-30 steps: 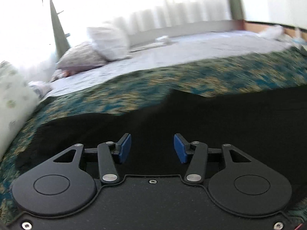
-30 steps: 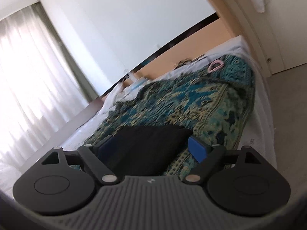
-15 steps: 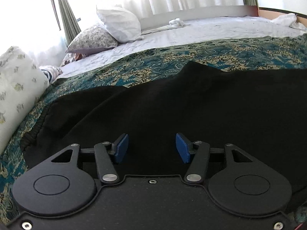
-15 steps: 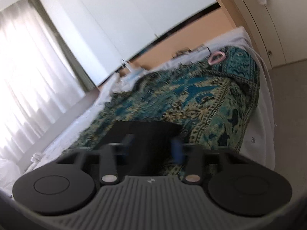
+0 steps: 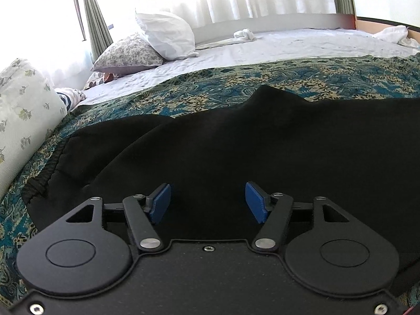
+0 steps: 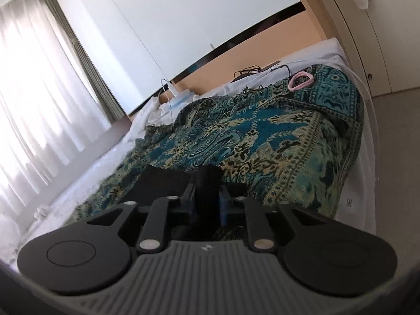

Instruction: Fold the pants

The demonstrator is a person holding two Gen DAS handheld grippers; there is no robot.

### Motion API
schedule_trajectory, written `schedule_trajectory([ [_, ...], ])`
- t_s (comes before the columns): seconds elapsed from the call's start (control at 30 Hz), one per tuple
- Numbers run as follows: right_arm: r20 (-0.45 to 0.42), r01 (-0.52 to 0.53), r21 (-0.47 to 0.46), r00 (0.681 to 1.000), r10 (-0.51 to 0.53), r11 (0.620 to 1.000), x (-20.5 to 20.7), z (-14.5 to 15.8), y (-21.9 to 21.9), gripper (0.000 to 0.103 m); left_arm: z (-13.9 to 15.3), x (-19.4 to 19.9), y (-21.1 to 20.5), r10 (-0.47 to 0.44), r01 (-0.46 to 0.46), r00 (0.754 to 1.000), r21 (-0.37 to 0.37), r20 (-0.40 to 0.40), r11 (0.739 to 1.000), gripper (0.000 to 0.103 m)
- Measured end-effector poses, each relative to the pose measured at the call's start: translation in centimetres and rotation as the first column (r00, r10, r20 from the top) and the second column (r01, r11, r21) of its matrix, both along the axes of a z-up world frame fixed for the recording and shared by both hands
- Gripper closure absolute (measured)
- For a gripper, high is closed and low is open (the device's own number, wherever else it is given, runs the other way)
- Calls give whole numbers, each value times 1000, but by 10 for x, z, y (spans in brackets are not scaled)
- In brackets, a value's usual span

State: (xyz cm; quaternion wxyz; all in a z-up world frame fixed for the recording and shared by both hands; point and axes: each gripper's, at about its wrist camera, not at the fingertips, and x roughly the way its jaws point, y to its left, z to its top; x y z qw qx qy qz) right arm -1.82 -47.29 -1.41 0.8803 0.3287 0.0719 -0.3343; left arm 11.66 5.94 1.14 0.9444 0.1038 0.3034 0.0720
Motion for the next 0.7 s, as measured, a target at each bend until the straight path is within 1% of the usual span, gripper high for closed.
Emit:
schedule_trajectory([
  [0.1,31,-12,14,999,11,1000,-11,0,6,42,0,0,1,1,-1,1000,0,3,1000,40],
  [0.13,29,-6,12,1000,6,1000,-14,1,9,39,0,0,1,1,-1,1000,0,4,1000,40],
  [0.23,2,8,-14,1000,-8,1000,-19,4,17,39,0,0,0,1,-1,1000,-1,5,1000,40],
  [0.33,-17,5,-1,1000,-6,1000,-16,3,16,39,0,0,0,1,-1,1000,0,4,1000,40],
  [0.53,-13,-42,95,999,44,995,2,0,-10,39,-1,0,0,1,-1,1000,0,5,1000,40],
  [0.6,-42,-46,88,998,50,995,10,2,-11,39,-1,0,0,3,-3,1000,1,5,1000,38],
  [0.7,-110,-55,41,992,59,998,23,4,-8,39,0,0,2,9,-9,1000,-4,6,1000,37],
])
